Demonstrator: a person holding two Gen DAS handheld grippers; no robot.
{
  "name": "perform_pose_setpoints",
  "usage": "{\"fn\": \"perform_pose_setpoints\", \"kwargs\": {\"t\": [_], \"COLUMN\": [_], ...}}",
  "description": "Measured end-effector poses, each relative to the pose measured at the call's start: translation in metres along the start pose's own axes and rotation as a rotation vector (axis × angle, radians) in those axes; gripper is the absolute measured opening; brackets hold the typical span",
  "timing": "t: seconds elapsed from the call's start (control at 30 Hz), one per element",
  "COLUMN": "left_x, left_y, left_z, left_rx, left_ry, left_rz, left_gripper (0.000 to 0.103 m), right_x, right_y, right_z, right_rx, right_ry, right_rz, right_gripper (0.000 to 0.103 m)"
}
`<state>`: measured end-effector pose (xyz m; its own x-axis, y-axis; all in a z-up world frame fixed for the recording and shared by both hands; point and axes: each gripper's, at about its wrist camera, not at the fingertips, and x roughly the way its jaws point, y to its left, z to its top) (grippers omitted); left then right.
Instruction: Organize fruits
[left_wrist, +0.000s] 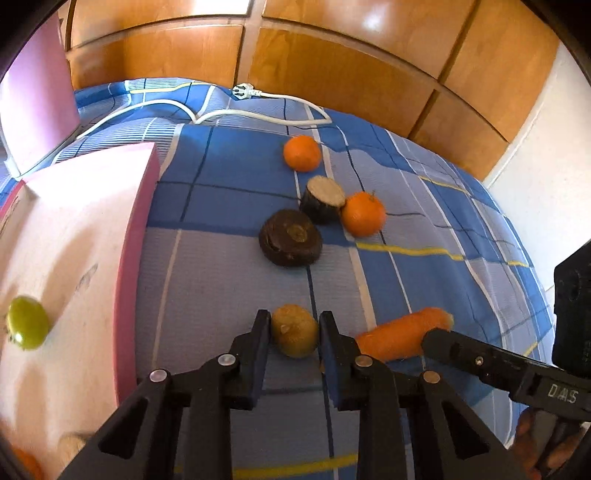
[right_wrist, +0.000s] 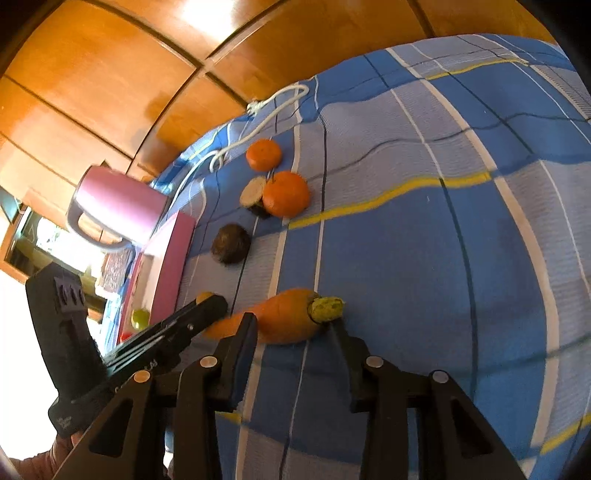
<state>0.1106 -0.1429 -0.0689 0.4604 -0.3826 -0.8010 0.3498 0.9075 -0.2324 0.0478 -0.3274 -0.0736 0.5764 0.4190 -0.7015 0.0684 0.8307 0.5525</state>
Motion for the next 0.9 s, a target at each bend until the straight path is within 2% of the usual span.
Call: {"fn": "perform_pose_setpoints", "kwargs": {"t": [0.3,0.47,0.67,0.9], "left_x": [-0.026,-0.035,-0.036,-0.037], "left_y": [-0.002,-0.005,-0.006,-0.006], "left_z": [-0.025,-0.041,-0.048,-0.050], "left_rx": [0.006,0.035,0.055,0.059], "left_ry": [-0.004,0.002,0.024,0.019], "left_rz": [-0.015,-0.014,-0.022,-0.018], "left_gripper": [0.027,0.027,0.027,0.027], "right_x": [-0.015,-0.023,-0.029,-0.014], "right_y": [0.008,0.016,0.019,0.034], "right_z": [-0.031,-0.035,-0.019,0.018], "right_rx": [-0.049,-0.140,-0.280,-0.398], "right_ry": [0.057,0.075,0.045,0.041], "right_rz": [-0.007,-0.104,-0.275,-0.305], "right_gripper": [0.035,0.036,0.041,0.042]}}
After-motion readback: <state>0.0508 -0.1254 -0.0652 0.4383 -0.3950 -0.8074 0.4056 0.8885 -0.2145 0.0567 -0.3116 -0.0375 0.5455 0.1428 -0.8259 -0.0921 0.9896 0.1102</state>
